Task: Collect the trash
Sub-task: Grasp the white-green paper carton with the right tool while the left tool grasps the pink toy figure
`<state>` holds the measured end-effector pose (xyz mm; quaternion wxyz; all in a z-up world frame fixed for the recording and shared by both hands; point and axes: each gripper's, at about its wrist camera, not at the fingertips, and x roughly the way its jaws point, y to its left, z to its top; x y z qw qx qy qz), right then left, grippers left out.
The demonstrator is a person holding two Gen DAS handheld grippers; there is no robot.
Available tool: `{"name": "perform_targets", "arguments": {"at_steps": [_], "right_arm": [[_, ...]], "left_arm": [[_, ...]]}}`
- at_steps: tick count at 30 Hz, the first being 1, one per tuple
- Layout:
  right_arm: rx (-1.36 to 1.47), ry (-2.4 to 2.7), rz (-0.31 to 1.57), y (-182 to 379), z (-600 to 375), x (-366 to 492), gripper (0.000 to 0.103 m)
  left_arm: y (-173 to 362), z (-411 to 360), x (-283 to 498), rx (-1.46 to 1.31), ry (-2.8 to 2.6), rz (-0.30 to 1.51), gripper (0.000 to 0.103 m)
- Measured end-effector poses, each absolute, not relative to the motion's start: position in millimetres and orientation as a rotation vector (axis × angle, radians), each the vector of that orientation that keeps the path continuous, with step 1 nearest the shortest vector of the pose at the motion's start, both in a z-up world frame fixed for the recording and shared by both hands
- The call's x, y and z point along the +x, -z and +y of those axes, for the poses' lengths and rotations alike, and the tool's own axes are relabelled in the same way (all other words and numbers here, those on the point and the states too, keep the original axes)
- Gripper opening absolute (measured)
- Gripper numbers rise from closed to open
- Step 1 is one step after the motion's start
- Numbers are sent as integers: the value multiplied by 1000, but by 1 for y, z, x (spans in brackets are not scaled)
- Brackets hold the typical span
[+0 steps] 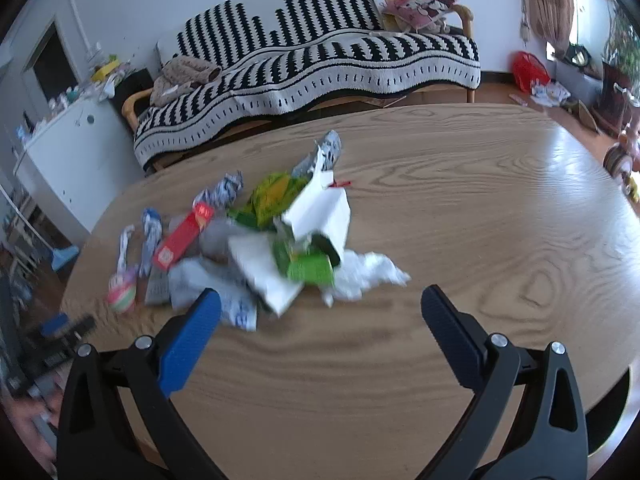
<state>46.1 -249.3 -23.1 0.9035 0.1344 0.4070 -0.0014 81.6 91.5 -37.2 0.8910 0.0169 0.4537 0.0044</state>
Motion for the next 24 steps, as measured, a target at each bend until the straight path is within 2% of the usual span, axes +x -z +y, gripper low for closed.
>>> {"name": "perform_targets", "arguments": {"at_steps": [7, 9, 11, 12, 13, 14, 15, 16, 17, 19, 24], "right_arm": [[398, 16, 874, 34, -258, 117, 96], [399, 27, 908, 48, -257, 136, 91], [419, 34, 943, 61, -260, 148, 79], [436, 31, 957, 67, -263, 152, 77], [456, 23, 973, 73, -265, 155, 68], [461, 23, 978, 76, -267, 155, 50], [465, 19, 986, 78, -267, 156, 43], [468, 14, 984, 78, -267, 154, 40], [463, 12, 969, 75, -267, 151, 37], [437, 14, 934, 63, -265, 142, 36], [439, -17, 853, 31, -270, 115, 35]], "left_arm": [[69, 76, 123, 17, -26, 1009, 98], [75, 72, 129, 25, -33, 1018, 98], [80, 70, 134, 31, -33, 1029, 98], [81, 70, 136, 15, -29, 1029, 97], [81, 71, 137, 2, -26, 1032, 96], [80, 70, 138, -10, -14, 1036, 93], [79, 70, 138, -21, 2, 1037, 81], [78, 70, 139, -28, 12, 1034, 62], [78, 70, 137, -25, 7, 1038, 56], [74, 71, 135, -25, 7, 1038, 52], [50, 74, 122, -72, 22, 982, 50]]}}
